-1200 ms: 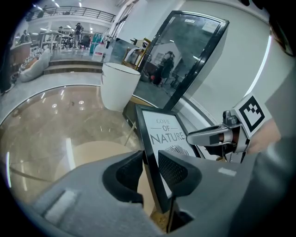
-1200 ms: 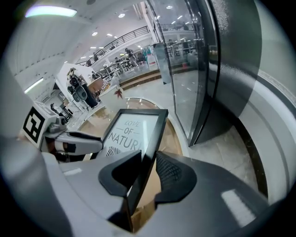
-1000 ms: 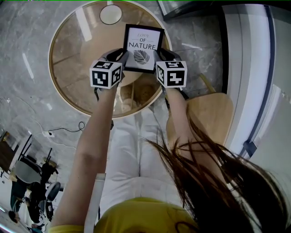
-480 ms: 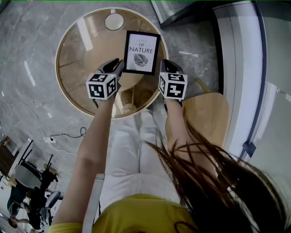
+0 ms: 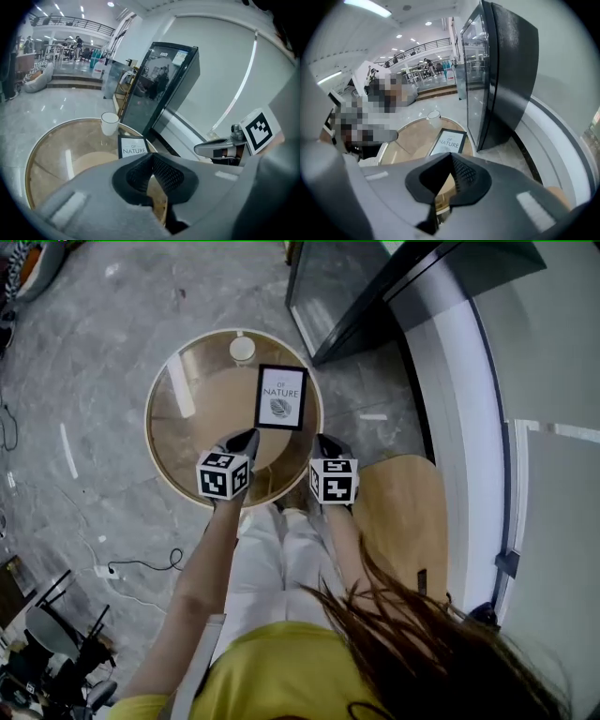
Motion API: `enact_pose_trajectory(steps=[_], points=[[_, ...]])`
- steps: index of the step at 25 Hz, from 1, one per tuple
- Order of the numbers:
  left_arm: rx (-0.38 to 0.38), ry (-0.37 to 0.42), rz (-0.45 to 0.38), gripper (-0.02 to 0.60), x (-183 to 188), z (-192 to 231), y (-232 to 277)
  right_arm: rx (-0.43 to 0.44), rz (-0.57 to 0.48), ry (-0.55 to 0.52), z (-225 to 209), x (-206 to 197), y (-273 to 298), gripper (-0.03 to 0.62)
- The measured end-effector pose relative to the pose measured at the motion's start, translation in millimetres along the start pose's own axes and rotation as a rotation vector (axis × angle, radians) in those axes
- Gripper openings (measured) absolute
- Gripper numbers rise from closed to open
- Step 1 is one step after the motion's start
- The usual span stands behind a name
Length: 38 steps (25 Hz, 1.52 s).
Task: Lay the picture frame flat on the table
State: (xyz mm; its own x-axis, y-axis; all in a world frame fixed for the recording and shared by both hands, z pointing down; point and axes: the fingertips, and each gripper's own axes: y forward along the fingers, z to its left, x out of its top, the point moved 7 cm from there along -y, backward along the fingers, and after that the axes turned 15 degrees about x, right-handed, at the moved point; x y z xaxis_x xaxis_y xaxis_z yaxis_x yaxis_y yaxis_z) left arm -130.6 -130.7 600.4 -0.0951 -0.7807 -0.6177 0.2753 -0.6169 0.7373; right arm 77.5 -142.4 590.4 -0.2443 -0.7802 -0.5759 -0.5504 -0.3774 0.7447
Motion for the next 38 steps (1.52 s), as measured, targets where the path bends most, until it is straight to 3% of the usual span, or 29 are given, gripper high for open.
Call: enact_pose_trajectory(steps=[9, 19, 26, 31, 38], points=[[0.028, 0.04, -0.121, 0.003, 30, -50, -128, -0.046, -0.151, -0.06, 48, 26, -116, 0.0], [0.108, 0.151, -0.439, 0.003, 126, -93, -238, -0.077, -0.444, -0.247, 94, 105, -228, 0.0], [0.15, 0.175, -0.627, 0.002, 155, -119, -324, -0.087, -0.631, -0.37, 150, 139, -311, 0.0], [0.161, 0.185, -0.733, 0.002, 175, -132, -367, -0.063, -0.741, -0.46, 189, 161, -348, 0.0], [0.174, 0.206, -0.819, 0.002, 182, -148, -401, -0.039, -0.823, -0.508, 218, 170, -380, 0.0]])
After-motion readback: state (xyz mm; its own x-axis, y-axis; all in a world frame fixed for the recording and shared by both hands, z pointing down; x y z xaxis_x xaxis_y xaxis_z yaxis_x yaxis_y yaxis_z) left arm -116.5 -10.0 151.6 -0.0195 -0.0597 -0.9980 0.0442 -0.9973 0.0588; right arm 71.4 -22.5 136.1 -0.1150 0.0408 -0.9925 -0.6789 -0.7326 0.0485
